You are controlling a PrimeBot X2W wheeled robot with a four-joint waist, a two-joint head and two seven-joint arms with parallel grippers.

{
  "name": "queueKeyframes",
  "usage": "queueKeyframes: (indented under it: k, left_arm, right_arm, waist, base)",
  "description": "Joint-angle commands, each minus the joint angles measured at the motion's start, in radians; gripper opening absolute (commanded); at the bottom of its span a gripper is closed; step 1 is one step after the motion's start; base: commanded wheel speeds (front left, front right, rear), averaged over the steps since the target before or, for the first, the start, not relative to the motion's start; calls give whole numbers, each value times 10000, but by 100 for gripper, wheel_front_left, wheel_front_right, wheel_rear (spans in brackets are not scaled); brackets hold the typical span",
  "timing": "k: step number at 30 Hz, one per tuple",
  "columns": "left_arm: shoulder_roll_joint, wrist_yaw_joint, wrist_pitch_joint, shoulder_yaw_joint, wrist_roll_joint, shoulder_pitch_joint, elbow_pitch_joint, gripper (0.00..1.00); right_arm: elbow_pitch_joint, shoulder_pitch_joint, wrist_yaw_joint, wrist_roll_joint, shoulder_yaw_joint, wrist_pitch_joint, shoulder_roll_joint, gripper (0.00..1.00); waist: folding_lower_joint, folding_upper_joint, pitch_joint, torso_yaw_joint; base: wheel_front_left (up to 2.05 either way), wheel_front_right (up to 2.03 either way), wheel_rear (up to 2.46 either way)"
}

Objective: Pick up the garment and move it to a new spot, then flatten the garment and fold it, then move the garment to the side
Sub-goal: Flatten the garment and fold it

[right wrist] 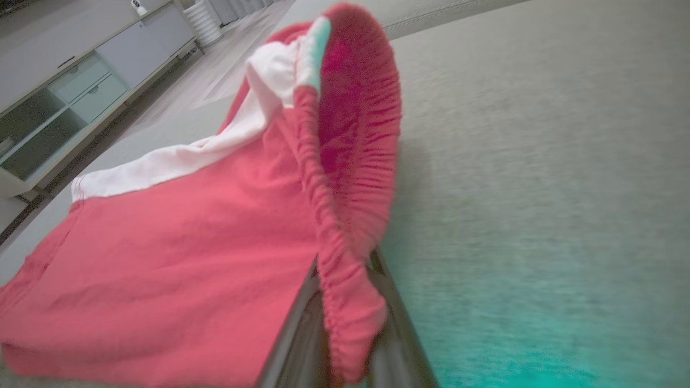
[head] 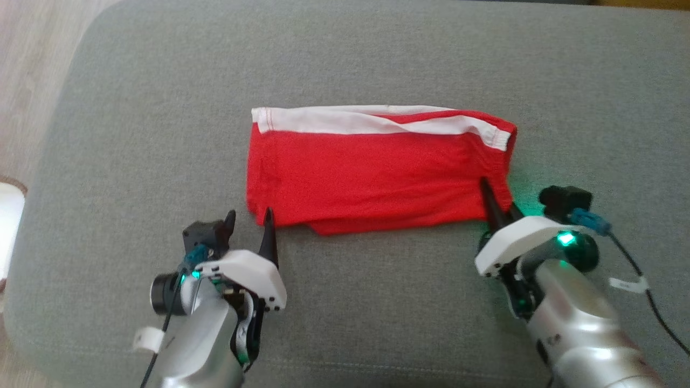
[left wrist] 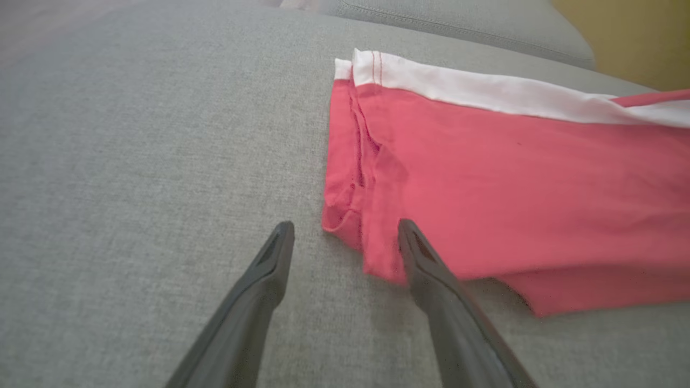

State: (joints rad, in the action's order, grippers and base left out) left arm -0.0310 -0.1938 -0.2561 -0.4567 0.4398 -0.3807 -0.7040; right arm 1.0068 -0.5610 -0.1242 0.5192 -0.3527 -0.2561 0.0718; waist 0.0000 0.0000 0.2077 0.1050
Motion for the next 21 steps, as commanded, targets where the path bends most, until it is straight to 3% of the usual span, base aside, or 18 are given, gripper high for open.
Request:
queueKeyframes:
  k: [1, 8, 13, 17, 21]
  left_arm:
    - [-193, -15, -57, 348, -70, 15, 306, 100]
    - [-193, 19, -57, 424, 76, 493, 422, 100]
    - [-193, 42, -57, 231, 227, 704, 472, 100]
    - [-193, 13, -57, 1, 446, 770, 541, 100]
    - [-193, 6, -57, -593, 703, 861, 633, 100]
  right_arm:
    - [-182, 141, -65, 231, 20, -50, 279, 0]
    - [-970, 385, -65, 466, 320, -54, 926, 0]
    - [-2126, 460, -65, 626, -335, -50, 833, 0]
    - [-3013, 478, -65, 829, -1180, 265, 630, 0]
    - [-3510, 465, -65, 868, -1868, 727, 533, 0]
  waist:
    - [0, 0, -174, -164]
    - [0, 0, -443, -467]
    - [0, 0, -586, -368]
    - [0, 0, -662, 113]
    - [0, 0, -730, 1256]
  base:
    - [0, 0, 0]
    - [0, 0, 0]
    - [0, 0, 0]
    - [0, 0, 0]
    - [0, 0, 0]
